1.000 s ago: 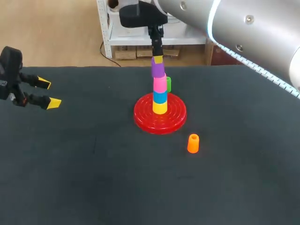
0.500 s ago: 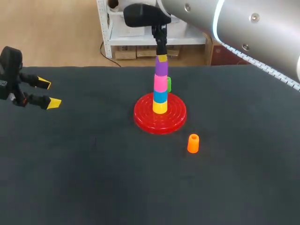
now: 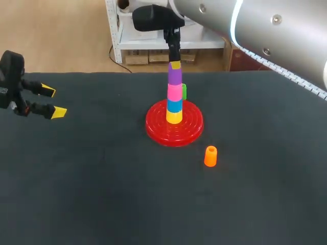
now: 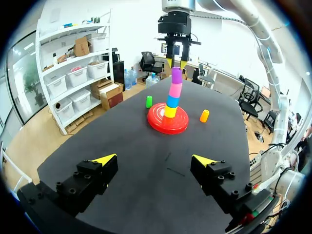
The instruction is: Pick up and stack the cylinders on the red base in this order: pink,purple,orange,green
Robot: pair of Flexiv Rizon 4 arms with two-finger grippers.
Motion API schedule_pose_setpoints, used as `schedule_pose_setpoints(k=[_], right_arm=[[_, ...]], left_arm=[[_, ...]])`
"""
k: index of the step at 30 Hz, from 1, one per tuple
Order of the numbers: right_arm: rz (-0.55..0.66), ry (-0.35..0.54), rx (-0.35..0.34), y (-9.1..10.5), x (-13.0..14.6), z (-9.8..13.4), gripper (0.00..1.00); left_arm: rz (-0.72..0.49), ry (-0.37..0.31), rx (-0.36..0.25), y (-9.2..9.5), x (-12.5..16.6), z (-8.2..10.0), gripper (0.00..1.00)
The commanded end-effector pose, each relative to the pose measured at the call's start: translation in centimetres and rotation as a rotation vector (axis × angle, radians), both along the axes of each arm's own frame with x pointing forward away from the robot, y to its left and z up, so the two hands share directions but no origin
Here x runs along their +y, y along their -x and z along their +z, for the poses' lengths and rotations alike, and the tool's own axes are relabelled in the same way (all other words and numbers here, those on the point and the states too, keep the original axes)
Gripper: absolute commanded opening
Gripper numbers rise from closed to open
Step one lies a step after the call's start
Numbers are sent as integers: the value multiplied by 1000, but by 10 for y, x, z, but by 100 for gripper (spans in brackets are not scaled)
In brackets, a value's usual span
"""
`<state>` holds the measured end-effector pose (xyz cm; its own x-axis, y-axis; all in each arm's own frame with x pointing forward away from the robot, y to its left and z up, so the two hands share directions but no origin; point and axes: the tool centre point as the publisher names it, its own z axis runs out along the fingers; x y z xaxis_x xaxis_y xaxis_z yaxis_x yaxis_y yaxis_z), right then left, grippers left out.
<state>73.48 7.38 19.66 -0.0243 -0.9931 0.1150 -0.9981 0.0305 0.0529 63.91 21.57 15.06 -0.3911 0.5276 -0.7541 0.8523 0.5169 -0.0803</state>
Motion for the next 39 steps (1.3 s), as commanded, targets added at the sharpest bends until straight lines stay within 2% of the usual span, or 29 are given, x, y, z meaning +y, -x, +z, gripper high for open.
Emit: schedule_pose_setpoints(k=[1,6,13,21,26,39], right_arm=[[6,10,-17,11,1,2,0],[-4,52,-48,18,3,0,0],[-28,58,-52,26,1,-8,0],[-120,4,-47,31,-6,-21,0],[-170,-9,-72,32,-11,-23,0],[-186,-37,-132,41,-9,-28,0]], left_arm=[[-2,3,-4,0,1,-2,100],[-2,3,-4,0,1,-2,100],[-2,3,-4,0,1,-2,100],[-2,3,-4,0,1,-2,100],[-2,3,-4,0,1,-2,100],[-2,3,-4,0,1,-2,100]])
